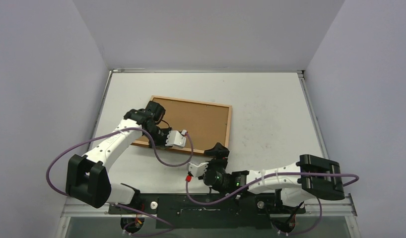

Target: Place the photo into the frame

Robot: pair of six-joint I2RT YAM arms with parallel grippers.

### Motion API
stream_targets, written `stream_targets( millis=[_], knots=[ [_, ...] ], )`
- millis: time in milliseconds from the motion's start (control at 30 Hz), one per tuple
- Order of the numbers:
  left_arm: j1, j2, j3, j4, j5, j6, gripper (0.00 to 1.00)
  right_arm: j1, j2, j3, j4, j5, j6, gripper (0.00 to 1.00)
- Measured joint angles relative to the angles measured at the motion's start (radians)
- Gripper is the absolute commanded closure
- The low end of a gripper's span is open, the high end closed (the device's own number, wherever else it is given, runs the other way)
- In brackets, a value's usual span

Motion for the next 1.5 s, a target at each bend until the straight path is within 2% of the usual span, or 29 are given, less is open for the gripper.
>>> stream_targets(
  millis=[167,300,333,400,467,500,567,667,800,900,1100,1200,1300,1500],
  knots=[
    [0.0,0.0,0.005,-0.005,0.0,0.002,0.97,0.026,0.072,-0.007,0.135,0.075,-0.1,0.53],
    [0.0,-0.005,0.011,-0.005,0.0,0.003,0.95,0.039,0.115,-0.007,0.171,0.1,-0.132,0.71],
    [0.0,-0.007,0.013,-0.005,0.001,0.003,0.92,0.042,0.121,-0.006,0.173,0.103,-0.134,0.73],
    [0.002,-0.012,0.02,-0.006,0.001,0.004,0.75,0.045,0.127,-0.005,0.174,0.112,-0.138,0.78],
    [0.007,-0.017,0.025,-0.006,0.005,0.004,0.52,0.045,0.127,0.002,0.173,0.121,-0.143,0.83],
    [0.013,-0.022,0.027,0.0,0.005,0.003,0.43,0.045,0.127,0.01,0.171,0.121,-0.144,0.85],
    [0.034,-0.038,0.039,0.014,0.011,-0.002,0.33,0.045,0.127,0.023,0.16,0.121,-0.141,0.87],
    [0.08,-0.059,0.087,0.033,0.026,-0.011,0.28,0.045,0.127,0.063,0.119,0.119,-0.125,0.88],
    [0.18,-0.068,0.209,0.07,0.083,-0.058,0.25,0.045,0.125,0.146,0.039,0.106,-0.095,0.85],
    [0.276,-0.062,0.338,0.093,0.14,-0.126,0.25,0.037,0.111,0.257,-0.088,0.06,-0.046,0.82],
    [0.513,-0.024,0.568,0.234,0.297,-0.396,0.25,-0.036,0.103,0.583,-0.357,-0.082,0.094,0.82],
    [0.636,-0.022,0.575,0.352,0.388,-0.59,0.25,-0.118,0.103,0.752,-0.483,-0.192,0.184,0.82],
    [0.713,-0.035,0.528,0.46,0.457,-0.732,0.23,-0.208,0.111,0.881,-0.589,-0.292,0.262,0.82],
    [0.778,-0.092,0.405,0.614,0.547,-0.949,0.23,-0.431,0.203,1.135,-0.741,-0.504,0.423,0.82]
  ],
)
